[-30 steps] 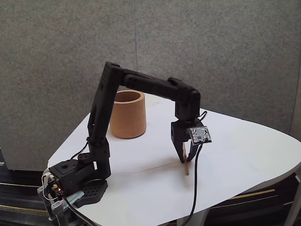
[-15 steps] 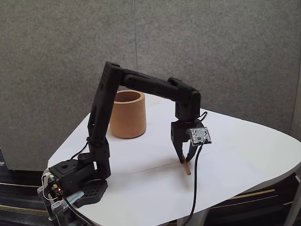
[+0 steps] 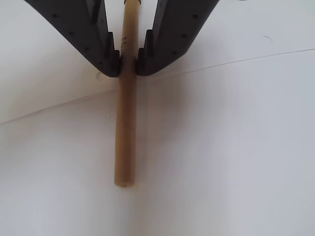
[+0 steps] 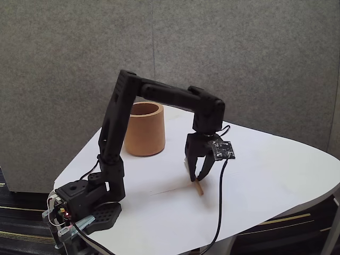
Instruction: Grab the pen and put it in the pen holder.
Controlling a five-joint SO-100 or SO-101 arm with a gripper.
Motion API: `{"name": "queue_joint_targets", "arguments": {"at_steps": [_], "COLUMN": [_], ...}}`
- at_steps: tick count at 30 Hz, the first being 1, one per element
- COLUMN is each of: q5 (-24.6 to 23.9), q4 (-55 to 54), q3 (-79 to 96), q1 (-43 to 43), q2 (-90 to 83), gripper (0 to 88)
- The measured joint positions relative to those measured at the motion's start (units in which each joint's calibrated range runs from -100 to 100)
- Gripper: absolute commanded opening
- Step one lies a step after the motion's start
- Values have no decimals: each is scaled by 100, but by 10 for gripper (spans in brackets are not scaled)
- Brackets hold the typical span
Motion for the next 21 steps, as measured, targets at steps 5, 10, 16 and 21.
{"name": "queue_joint_targets", "arguments": {"at_steps": [5, 10, 16, 21], "q5": [0, 0, -5, 137], "q4": [686, 1542, 2458, 2517], "q3": [-1002, -2383, -4350, -5839], "q1": [-22, 7, 7, -118], "q2": [0, 0, 0, 0], "gripper": [7, 7, 7, 6]}}
